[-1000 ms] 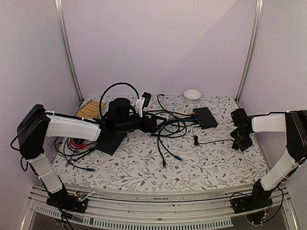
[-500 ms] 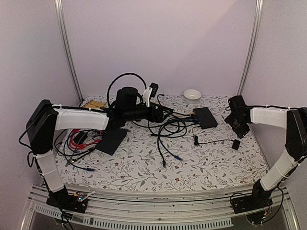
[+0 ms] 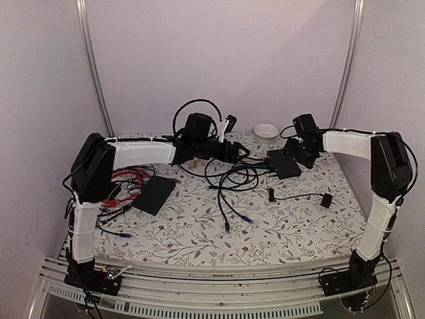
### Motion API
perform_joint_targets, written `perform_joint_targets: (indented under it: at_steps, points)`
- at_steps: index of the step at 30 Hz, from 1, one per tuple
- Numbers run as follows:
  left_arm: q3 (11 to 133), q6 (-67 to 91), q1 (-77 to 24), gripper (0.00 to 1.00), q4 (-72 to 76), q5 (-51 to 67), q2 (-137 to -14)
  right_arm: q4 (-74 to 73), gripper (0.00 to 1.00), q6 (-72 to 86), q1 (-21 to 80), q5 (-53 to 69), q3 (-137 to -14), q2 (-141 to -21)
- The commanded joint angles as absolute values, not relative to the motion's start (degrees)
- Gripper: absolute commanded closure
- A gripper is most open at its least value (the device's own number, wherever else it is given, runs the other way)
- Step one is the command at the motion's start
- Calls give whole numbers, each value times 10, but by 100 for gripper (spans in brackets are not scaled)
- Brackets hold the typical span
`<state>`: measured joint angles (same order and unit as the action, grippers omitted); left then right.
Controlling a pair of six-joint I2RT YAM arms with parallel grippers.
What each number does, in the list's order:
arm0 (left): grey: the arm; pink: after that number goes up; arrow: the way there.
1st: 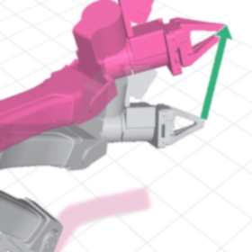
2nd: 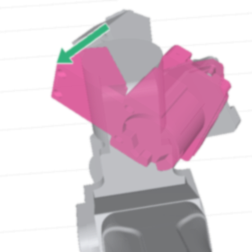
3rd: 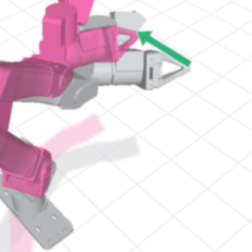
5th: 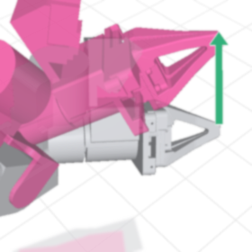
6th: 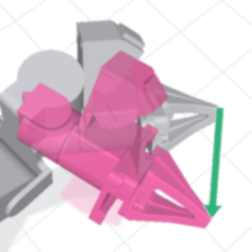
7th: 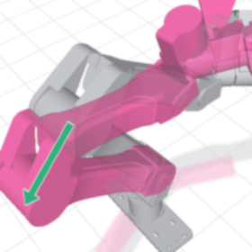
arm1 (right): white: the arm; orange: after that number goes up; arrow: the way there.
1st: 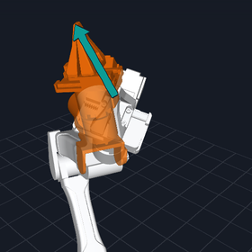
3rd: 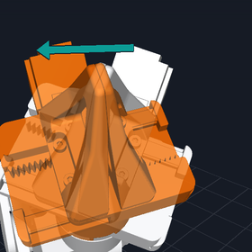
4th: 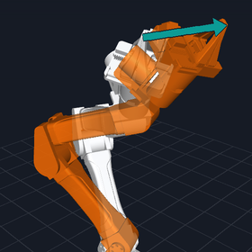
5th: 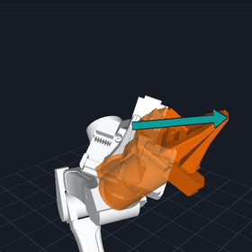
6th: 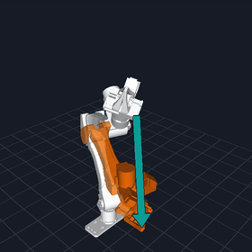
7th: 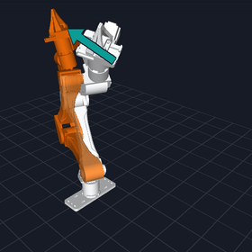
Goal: Pull the plug from the switch port
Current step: Move the switch port to the center of the board.
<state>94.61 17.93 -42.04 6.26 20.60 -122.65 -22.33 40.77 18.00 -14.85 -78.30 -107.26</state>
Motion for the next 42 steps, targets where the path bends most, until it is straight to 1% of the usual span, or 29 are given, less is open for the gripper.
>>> perform_joint_targets:
  at_steps: [1, 7, 13, 19, 25, 29, 34, 36, 42]
  points:
    - [1016, 148, -416, 18, -11, 232, -1282, -201, 20, 395, 201, -87, -781, -1081]
    - [1093, 114, -412, 21, -43, 224, -1342, -138, 38, 513, 252, -56, -730, -1074]
    - [1128, 99, -401, 20, -38, 208, -1375, -132, 48, 634, 283, -67, -730, -1098]
    - [1148, 102, -389, 20, -48, 201, -1398, -147, 50, 653, 288, -64, -768, -1142]
    - [1077, 115, -385, 20, -2, 206, -1352, -162, 50, 644, 300, -48, -840, -1205]
    - [1031, 120, -383, 20, 23, 208, -1315, -166, 50, 660, 301, -48, -863, -1230]
    - [978, 127, -382, 20, 59, 210, -1279, -180, 57, 677, 301, -47, -881, -1255]
    - [963, 126, -381, 20, 67, 207, -1267, -188, 62, 681, 301, -39, -889, -1265]
    - [931, 118, -380, 19, 81, 199, -1234, -207, 64, 702, 307, -42, -899, -1279]
